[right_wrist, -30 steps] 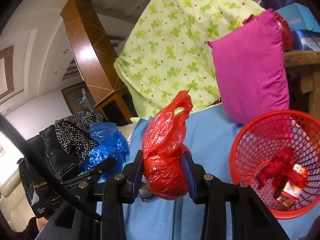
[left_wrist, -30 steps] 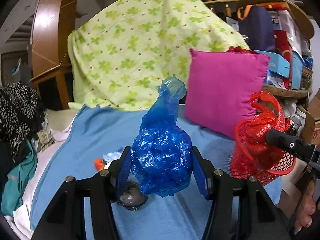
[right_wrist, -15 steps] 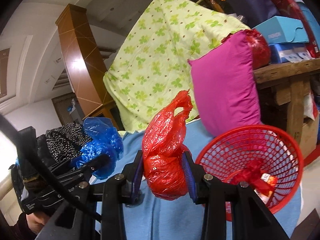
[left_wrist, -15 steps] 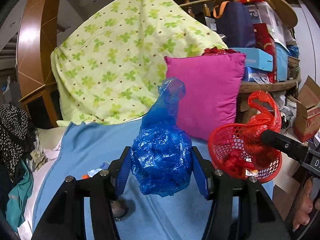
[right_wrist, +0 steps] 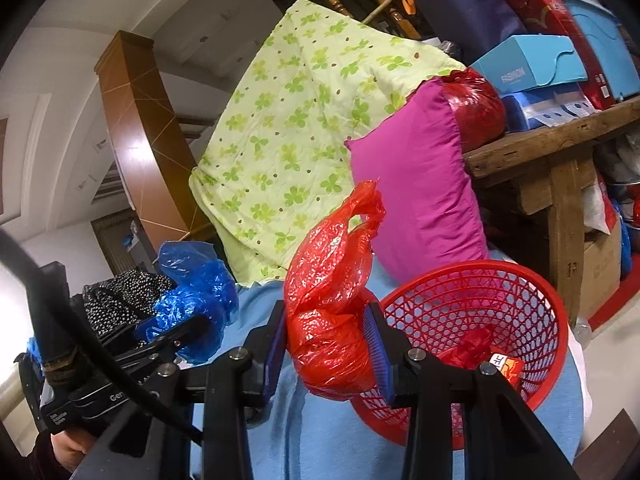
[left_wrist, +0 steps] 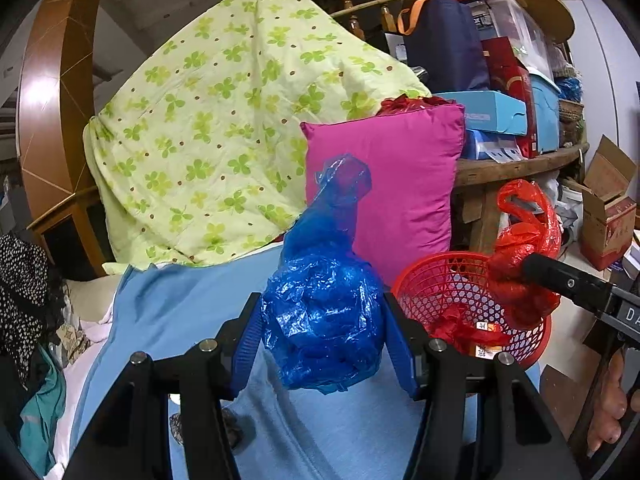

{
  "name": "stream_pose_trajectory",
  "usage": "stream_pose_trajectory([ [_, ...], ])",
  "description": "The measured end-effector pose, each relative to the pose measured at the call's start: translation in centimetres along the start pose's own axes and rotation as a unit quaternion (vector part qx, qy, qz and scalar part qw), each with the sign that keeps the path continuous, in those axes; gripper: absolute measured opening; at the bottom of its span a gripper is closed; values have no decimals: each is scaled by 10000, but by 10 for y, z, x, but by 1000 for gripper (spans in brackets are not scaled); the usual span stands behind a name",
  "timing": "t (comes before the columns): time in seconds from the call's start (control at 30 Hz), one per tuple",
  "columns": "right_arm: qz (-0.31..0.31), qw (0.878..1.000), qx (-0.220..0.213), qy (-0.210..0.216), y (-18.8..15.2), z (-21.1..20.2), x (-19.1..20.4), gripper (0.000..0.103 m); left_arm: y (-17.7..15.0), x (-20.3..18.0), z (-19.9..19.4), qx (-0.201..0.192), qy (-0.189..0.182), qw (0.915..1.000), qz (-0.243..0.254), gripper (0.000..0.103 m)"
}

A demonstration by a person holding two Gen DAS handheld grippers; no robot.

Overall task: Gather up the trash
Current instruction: 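Carry the blue and red bags over the red basket and release them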

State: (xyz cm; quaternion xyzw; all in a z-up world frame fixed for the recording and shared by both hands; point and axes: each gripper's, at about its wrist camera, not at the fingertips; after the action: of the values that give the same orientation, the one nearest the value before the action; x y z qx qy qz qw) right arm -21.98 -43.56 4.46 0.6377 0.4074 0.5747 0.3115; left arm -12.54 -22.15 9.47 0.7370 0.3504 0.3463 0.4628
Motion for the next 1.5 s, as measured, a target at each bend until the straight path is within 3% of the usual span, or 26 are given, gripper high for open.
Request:
stream_pose_trajectory([
  [0.67,318,9990,-141,-288,6,-13,-25,41,13,-34,20,89,-329,9993,160,59],
  [0.97,503,9973,-223,-490,8,-18,-45,41,11,-40,34,195,-1016,9946,-114,60],
  [1.23,780,9945,-249,-651,7,-19,-67,43,9,-56,59,434,-1663,9847,-278,62],
  [1.5,1082,9920,-138,-641,1,-13,-84,44,3,-75,80,675,-1838,9804,-215,65],
])
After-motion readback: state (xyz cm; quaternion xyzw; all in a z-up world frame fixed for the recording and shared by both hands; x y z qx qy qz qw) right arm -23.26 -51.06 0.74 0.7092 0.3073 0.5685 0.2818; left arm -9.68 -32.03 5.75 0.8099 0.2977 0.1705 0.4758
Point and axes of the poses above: each gripper's, at about its wrist camera, not at the fingertips, and z roughly the way its jaws point, x to its left, y to its top, and after that the axes turned 4 degrees about -x, right-handed
